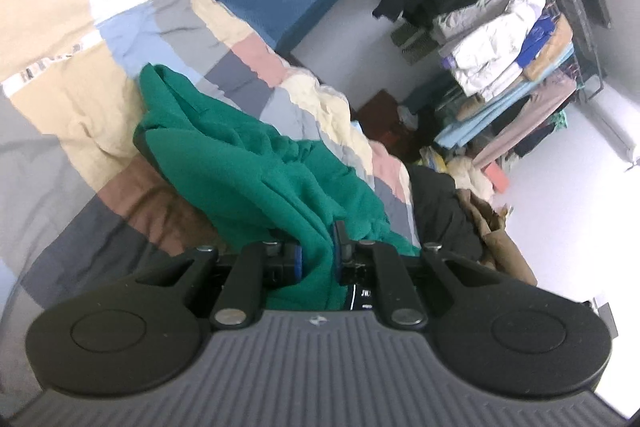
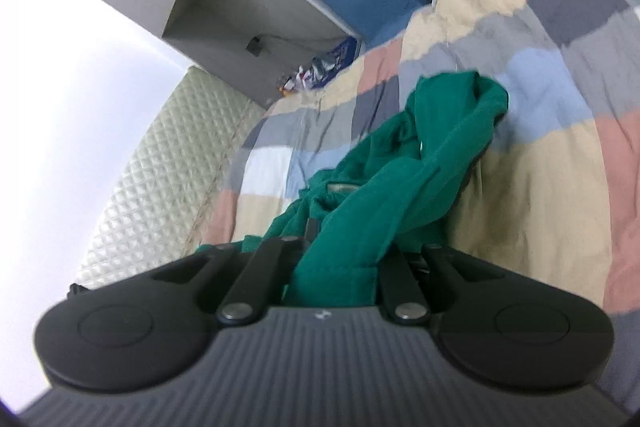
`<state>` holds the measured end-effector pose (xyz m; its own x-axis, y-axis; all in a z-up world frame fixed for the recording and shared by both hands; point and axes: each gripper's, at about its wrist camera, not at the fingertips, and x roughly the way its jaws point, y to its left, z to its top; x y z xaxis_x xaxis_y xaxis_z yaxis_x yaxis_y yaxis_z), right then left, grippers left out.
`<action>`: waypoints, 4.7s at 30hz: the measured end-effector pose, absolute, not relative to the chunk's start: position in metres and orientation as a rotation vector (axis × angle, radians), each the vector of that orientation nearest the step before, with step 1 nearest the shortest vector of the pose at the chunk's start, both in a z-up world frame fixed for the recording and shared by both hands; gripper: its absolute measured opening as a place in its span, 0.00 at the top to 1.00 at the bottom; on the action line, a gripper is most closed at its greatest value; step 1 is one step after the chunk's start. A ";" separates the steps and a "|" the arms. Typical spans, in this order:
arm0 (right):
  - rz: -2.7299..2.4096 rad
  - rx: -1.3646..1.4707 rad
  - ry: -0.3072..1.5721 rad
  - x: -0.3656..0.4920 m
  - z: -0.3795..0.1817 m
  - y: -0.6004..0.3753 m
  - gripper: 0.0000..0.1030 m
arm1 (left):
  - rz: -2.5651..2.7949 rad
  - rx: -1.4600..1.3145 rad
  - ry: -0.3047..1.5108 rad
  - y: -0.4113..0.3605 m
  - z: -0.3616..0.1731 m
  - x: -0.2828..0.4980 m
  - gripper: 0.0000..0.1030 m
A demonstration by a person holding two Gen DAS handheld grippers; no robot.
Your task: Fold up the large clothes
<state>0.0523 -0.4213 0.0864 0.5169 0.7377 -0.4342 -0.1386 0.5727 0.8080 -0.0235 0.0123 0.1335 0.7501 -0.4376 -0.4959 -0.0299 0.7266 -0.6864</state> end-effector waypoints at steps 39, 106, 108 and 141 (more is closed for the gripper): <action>0.320 1.033 1.214 0.442 -0.149 -0.344 0.84 | 0.076 -0.886 0.976 0.135 -0.096 0.422 0.91; 0.197 1.080 0.866 0.241 -0.148 -0.357 0.46 | 0.070 -1.314 0.736 0.098 -0.133 0.212 0.15; 0.202 1.048 0.842 0.241 -0.144 -0.356 0.60 | 0.059 -1.289 0.735 0.099 -0.132 0.212 0.22; 0.137 0.838 0.909 0.080 -0.055 -0.367 0.75 | 0.017 -0.990 0.932 0.080 -0.053 0.077 0.40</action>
<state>0.0803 -0.3671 -0.0546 0.6290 0.4385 -0.6419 0.2298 0.6840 0.6924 0.0769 0.0804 -0.0528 0.6281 -0.3822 -0.6778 -0.4072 0.5808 -0.7049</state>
